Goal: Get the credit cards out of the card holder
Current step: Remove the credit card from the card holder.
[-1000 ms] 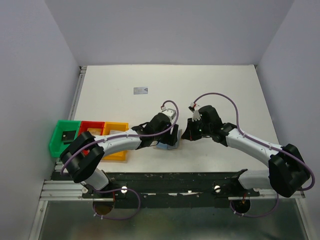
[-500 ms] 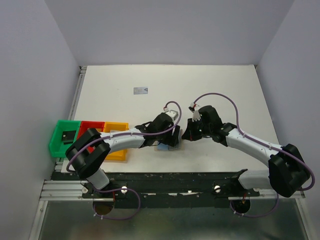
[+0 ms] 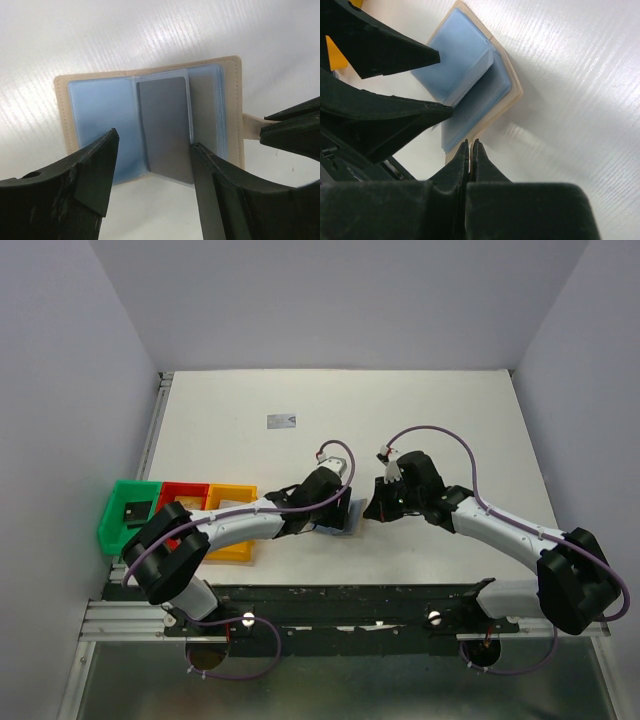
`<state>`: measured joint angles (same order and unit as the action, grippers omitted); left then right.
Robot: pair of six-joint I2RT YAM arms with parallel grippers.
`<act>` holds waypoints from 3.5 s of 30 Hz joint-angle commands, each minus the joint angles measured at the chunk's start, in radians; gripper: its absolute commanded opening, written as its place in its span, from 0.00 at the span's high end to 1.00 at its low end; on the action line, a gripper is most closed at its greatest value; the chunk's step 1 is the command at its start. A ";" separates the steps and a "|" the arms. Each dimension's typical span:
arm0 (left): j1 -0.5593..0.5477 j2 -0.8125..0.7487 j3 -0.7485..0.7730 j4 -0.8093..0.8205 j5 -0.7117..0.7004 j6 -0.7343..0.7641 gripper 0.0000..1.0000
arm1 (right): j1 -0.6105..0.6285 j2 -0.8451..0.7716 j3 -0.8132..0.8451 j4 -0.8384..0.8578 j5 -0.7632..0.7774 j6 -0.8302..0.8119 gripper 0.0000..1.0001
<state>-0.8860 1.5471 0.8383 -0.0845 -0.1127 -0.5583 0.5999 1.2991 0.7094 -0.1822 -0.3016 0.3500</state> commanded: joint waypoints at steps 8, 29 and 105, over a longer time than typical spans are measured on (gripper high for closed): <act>0.002 -0.116 -0.062 -0.043 -0.165 -0.057 0.28 | -0.003 -0.011 0.021 -0.034 0.010 -0.036 1.00; 0.099 -0.285 -0.154 -0.061 -0.176 -0.147 0.34 | -0.005 0.013 0.174 -0.295 0.254 -0.052 0.46; 0.110 0.042 -0.111 0.089 0.030 -0.161 0.86 | -0.026 0.417 0.022 0.382 -0.235 0.267 0.84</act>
<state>-0.7780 1.5711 0.7193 0.0498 -0.0624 -0.7128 0.5781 1.7039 0.7422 0.1528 -0.5003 0.6079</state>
